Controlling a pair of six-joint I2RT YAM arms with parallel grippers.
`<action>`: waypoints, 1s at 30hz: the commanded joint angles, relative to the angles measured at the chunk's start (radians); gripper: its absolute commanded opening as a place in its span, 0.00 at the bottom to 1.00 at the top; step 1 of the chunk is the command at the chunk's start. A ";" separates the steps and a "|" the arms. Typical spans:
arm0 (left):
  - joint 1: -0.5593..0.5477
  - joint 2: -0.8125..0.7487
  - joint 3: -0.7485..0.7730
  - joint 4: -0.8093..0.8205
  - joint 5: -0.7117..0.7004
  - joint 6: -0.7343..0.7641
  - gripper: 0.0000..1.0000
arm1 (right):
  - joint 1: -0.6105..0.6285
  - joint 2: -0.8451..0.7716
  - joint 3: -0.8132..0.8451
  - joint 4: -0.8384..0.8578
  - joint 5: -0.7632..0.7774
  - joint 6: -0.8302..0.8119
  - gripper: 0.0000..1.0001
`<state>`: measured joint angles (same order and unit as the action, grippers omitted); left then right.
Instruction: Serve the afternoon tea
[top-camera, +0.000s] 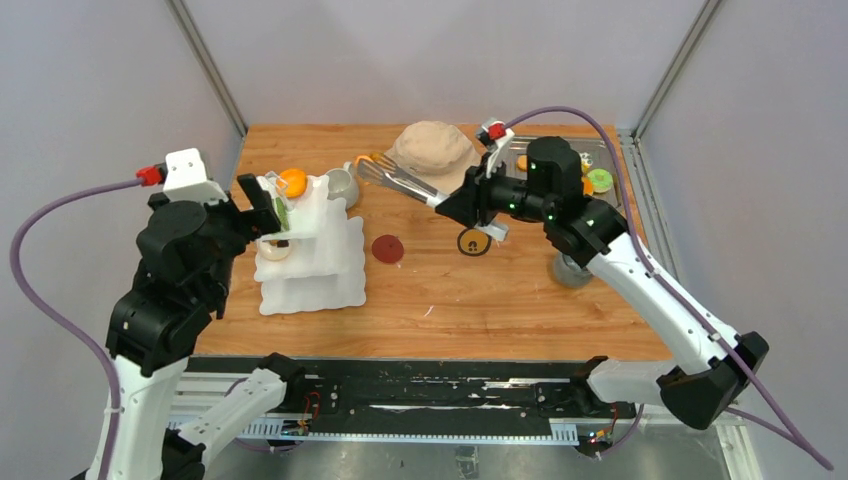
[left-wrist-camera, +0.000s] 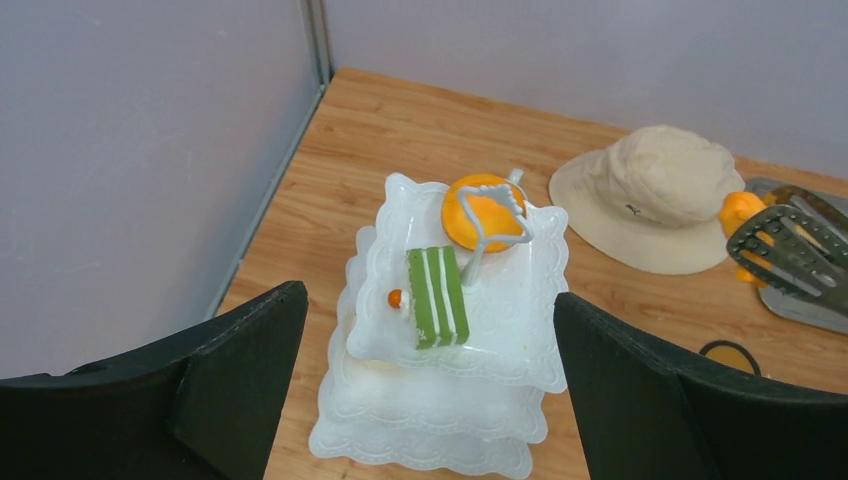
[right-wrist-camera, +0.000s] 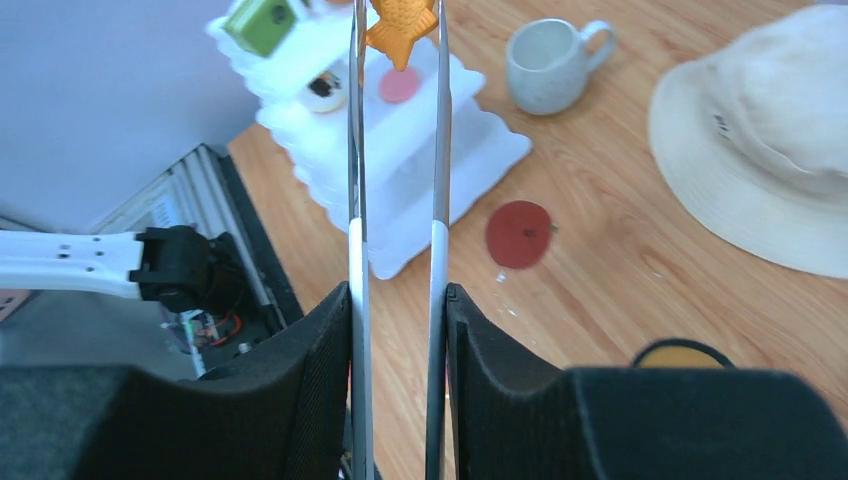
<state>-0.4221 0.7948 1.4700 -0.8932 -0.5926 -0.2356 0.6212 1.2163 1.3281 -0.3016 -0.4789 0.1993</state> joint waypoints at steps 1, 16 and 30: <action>-0.006 -0.066 -0.032 0.060 -0.073 -0.049 0.98 | 0.104 0.050 0.087 0.093 0.021 0.089 0.01; -0.007 -0.096 -0.056 0.061 -0.065 -0.047 0.98 | 0.294 0.242 0.207 0.099 0.028 0.070 0.01; -0.006 -0.088 -0.081 0.067 -0.051 -0.040 0.98 | 0.295 0.329 0.245 0.110 0.046 0.053 0.30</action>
<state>-0.4221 0.7029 1.3949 -0.8551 -0.6395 -0.2737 0.9051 1.5570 1.5345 -0.2516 -0.4412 0.2695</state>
